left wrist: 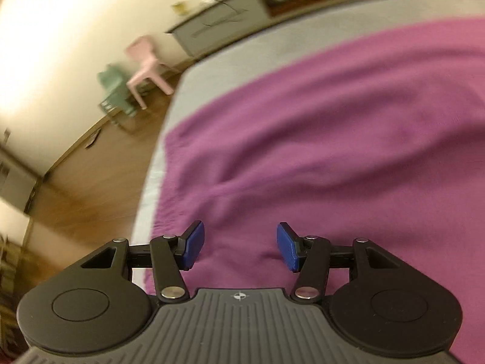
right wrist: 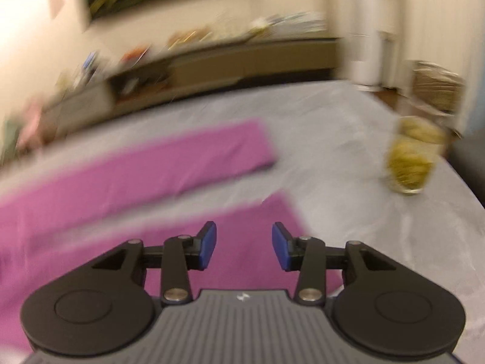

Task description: Fold clothes

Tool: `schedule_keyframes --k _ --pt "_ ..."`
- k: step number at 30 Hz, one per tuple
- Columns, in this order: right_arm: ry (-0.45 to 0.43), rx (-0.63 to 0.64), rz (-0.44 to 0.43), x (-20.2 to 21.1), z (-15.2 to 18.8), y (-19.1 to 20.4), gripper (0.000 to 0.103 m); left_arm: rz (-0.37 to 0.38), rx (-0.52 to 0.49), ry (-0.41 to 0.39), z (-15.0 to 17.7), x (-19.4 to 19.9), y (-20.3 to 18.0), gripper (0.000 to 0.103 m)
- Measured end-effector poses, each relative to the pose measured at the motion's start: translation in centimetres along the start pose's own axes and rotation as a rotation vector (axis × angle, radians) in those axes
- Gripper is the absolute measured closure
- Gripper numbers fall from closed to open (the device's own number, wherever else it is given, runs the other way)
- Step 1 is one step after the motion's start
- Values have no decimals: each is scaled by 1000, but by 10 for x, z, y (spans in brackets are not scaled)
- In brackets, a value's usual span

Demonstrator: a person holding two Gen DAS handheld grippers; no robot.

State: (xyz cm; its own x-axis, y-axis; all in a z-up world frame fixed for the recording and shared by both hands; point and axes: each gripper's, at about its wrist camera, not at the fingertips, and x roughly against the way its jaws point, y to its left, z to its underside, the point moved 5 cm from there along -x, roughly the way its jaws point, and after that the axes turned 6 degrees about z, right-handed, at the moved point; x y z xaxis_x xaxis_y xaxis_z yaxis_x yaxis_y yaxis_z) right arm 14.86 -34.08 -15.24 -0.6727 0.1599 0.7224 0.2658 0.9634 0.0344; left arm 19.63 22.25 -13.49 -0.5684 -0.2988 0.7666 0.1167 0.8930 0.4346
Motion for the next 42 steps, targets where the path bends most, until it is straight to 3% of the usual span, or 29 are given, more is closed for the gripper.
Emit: schedule_keyframes --k 4,8,13,14,16,17,18,22,26,29,32,34,39,42 --pt "33 243 26 -23 25 34 64 -27 16 -27 -7 -8 -9 51" --pt "63 251 138 -26 20 25 57 -51 13 -76 -26 -21 -26 88" --pt "100 248 280 -27 16 3 57 -107 -58 -145 -68 -39 -68 88" --pt "106 243 302 -27 15 -1 57 -105 -57 -153 -76 -40 -73 84" --pt "105 211 333 -28 11 -2 58 -21 17 -152 -83 -31 -66 59" --pt "92 191 348 -26 7 -1 61 -6 37 -171 -81 -22 -58 33" --pt "79 170 363 -24 4 1 62 8 57 -190 -80 -14 -51 17" --pt "-50 54 186 -12 -30 48 55 67 162 -178 -53 11 -2 16" --pt "-56 159 -1 -31 -47 133 47 86 169 -89 -15 11 27 16" --pt "-42 202 -24 -61 -57 171 46 70 145 -32 8 6 38 16" --pt "37 158 -20 -98 -59 174 52 46 176 6 23 -4 55 12" --pt "74 150 16 -111 -60 165 43 11 212 18 26 -9 72 11" --pt "65 87 130 -114 -71 127 37 -86 228 52 19 -17 85 12" --pt "60 57 106 -112 -68 116 40 -119 188 47 5 -9 75 17"
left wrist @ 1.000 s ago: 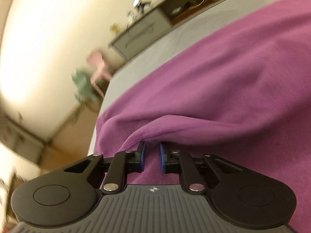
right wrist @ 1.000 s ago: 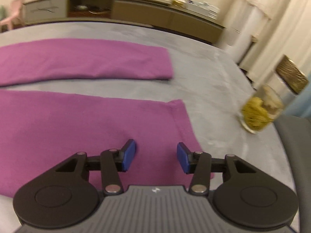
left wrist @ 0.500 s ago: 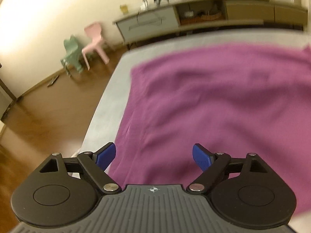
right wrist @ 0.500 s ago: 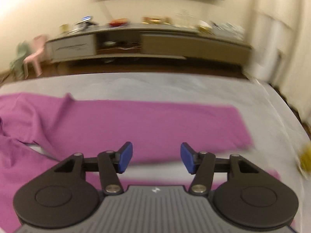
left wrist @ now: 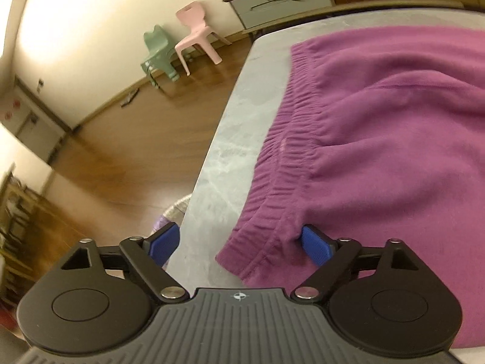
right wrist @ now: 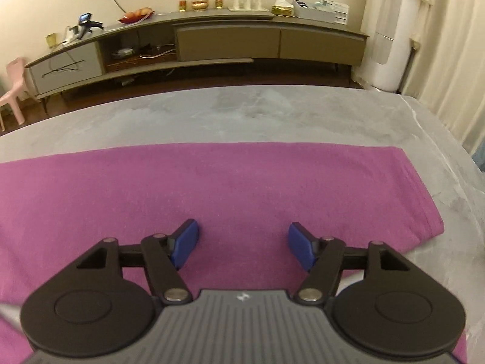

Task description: Fold clothes

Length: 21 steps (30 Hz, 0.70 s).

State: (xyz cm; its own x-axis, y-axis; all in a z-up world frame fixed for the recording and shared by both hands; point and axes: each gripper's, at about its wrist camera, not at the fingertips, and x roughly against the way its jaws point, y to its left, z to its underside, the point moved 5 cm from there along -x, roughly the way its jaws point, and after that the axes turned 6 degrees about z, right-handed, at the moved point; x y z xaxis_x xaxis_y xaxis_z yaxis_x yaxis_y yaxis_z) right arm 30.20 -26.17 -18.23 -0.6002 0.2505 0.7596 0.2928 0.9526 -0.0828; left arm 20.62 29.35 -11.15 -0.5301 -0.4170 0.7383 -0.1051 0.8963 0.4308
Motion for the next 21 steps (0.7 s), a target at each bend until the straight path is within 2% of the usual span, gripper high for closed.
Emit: schedule_keyframes --k 1,2,3,6,8,9,10,12,14,15,17,19,21 --pt "3 -3 -2 4 1 0 47 16 -10 -35 -6 10 -7 17" --pt "-6 -14 -16 11 -2 -1 50 41 -16 -67 -11 20 -14 17" --pt "-17 -24 -30 19 -4 -1 50 89 -11 -87 -16 27 -22 16" --pt "-28 26 -149 60 -1 15 49 231 -19 -125 -28 44 -54 16" --pt "-3 127 -235 86 18 33 45 263 -67 -115 -31 42 -77 16" --pt "18 195 -276 98 32 44 45 267 -87 -110 -32 39 -86 16" --pt "40 260 -295 103 49 53 45 236 -94 -104 -31 34 -89 16" --pt "66 351 -269 96 75 63 49 175 -108 -92 -31 22 -95 9" --pt "56 362 -247 86 84 62 31 140 -79 -67 -34 16 -94 9" --pt "42 340 -248 83 82 57 31 122 -69 -58 -36 16 -93 14" --pt "38 284 -224 79 79 45 46 94 -91 -66 -39 27 -100 18" --pt "53 239 -201 90 72 30 47 144 -115 -120 -43 49 -114 17" --pt "51 213 -224 108 70 15 46 250 -139 -160 -45 70 -135 16"
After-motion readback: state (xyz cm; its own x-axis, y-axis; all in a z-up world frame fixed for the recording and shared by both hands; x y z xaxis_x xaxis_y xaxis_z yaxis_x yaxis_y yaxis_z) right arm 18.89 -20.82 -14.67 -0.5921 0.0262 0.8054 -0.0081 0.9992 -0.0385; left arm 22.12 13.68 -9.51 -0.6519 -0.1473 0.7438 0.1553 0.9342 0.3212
